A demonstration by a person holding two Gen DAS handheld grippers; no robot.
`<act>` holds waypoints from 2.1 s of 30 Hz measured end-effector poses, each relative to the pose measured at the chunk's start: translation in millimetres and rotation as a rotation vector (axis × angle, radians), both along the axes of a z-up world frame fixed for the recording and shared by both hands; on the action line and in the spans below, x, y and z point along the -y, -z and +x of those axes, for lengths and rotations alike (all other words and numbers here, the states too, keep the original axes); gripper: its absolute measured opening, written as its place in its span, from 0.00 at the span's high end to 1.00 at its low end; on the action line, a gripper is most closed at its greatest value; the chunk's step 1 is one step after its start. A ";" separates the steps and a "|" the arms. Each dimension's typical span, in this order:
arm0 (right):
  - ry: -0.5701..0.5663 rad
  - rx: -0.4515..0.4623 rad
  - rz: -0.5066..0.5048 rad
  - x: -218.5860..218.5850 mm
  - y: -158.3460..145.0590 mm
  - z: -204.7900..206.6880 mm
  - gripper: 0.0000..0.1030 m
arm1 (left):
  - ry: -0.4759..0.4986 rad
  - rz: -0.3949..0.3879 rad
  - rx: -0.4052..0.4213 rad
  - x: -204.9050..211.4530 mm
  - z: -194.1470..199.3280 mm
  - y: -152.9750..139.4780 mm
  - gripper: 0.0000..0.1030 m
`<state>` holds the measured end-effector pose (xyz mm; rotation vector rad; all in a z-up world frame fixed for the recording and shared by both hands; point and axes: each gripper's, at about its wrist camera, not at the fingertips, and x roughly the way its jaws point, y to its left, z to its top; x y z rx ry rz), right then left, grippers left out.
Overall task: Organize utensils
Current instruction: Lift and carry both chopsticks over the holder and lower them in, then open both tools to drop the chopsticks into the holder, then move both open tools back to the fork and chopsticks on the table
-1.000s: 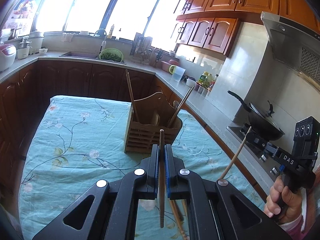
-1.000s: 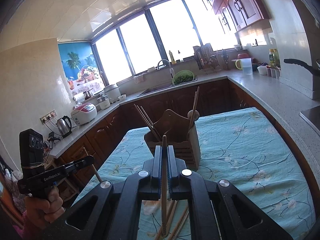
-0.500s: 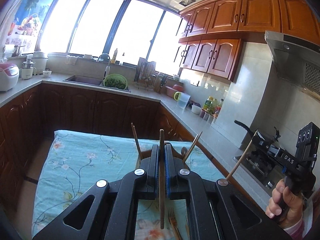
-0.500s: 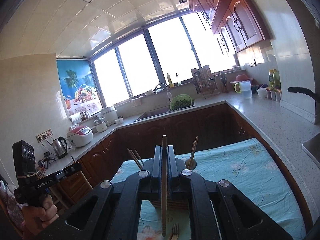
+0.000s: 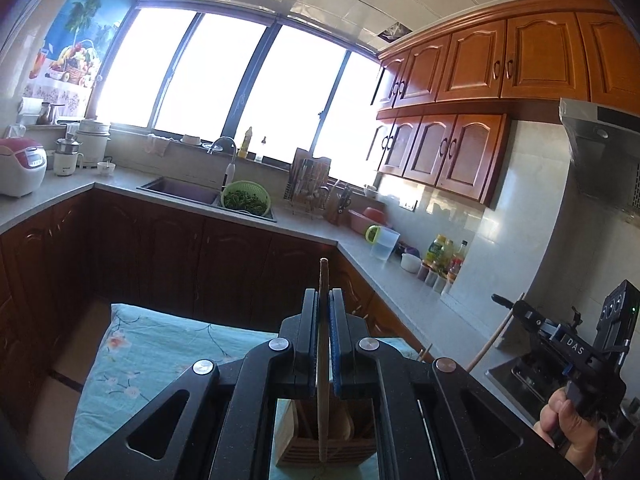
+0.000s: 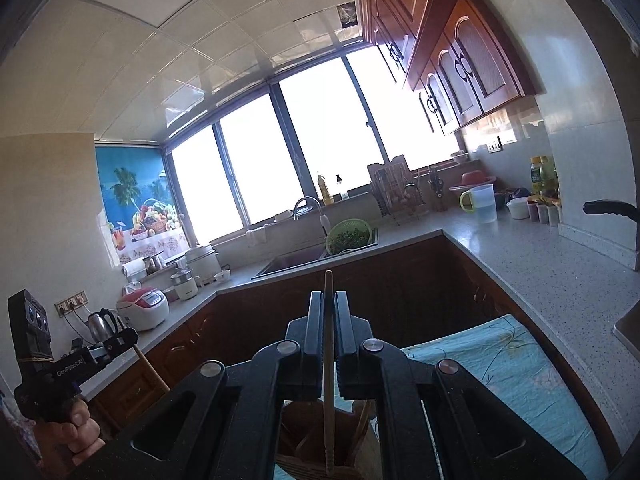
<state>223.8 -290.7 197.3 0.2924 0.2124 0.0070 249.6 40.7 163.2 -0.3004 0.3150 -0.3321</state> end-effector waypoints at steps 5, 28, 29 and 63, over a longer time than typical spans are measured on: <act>0.018 -0.011 -0.003 5.6 10.3 20.6 0.96 | -0.028 -0.008 -0.011 11.9 30.7 17.6 0.97; 0.016 -0.170 0.022 -1.6 100.5 54.9 0.96 | -0.024 0.039 -0.174 42.4 102.2 95.2 0.96; 0.017 -0.168 0.021 -1.8 100.1 54.5 0.96 | -0.021 0.040 -0.178 41.8 104.2 92.4 0.96; 0.016 -0.145 0.129 -9.0 108.3 -84.1 0.03 | -0.097 0.015 -0.288 -1.9 -54.0 109.6 0.23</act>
